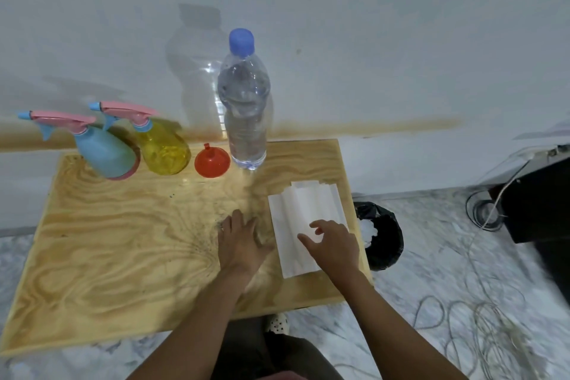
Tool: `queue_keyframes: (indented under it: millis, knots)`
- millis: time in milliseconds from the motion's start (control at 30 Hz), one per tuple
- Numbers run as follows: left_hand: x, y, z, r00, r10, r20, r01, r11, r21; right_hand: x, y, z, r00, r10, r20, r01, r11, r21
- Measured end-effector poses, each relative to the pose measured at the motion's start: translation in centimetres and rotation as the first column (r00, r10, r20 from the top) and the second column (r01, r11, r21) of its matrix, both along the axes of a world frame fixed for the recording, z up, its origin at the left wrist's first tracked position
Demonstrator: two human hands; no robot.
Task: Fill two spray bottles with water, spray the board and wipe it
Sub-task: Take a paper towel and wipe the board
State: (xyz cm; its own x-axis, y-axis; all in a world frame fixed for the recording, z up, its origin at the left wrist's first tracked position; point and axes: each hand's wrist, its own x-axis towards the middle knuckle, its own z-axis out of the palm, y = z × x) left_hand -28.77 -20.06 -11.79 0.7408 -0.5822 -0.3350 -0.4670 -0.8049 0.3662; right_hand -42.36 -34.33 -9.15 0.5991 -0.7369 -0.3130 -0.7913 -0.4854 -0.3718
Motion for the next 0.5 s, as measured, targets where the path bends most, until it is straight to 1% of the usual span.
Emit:
queue_keyframes:
  millis: [200,300,400,500]
  knots:
    - [0.1,0.1,-0.3,1.000,0.016,-0.026,-0.017,1.000,-0.001,1.1,0.1,-1.0,1.000,0.005,0.000,-0.005,0.997,-0.073]
    - [0.1,0.1,-0.3,0.999,0.032,-0.035,-0.032,0.999,-0.011,1.1,0.2,-0.9,0.999,-0.011,0.040,0.014,0.995,-0.095]
    - [0.1,0.1,-0.3,0.998,0.040,-0.046,-0.040,0.999,-0.009,1.0,0.4,-0.9,0.990,-0.028,0.137,0.033,0.999,-0.032]
    - [0.1,0.1,-0.2,0.998,0.042,-0.050,-0.043,0.999,-0.012,0.9,0.5,-0.6,0.973,-0.049,0.225,0.026,0.994,0.107]
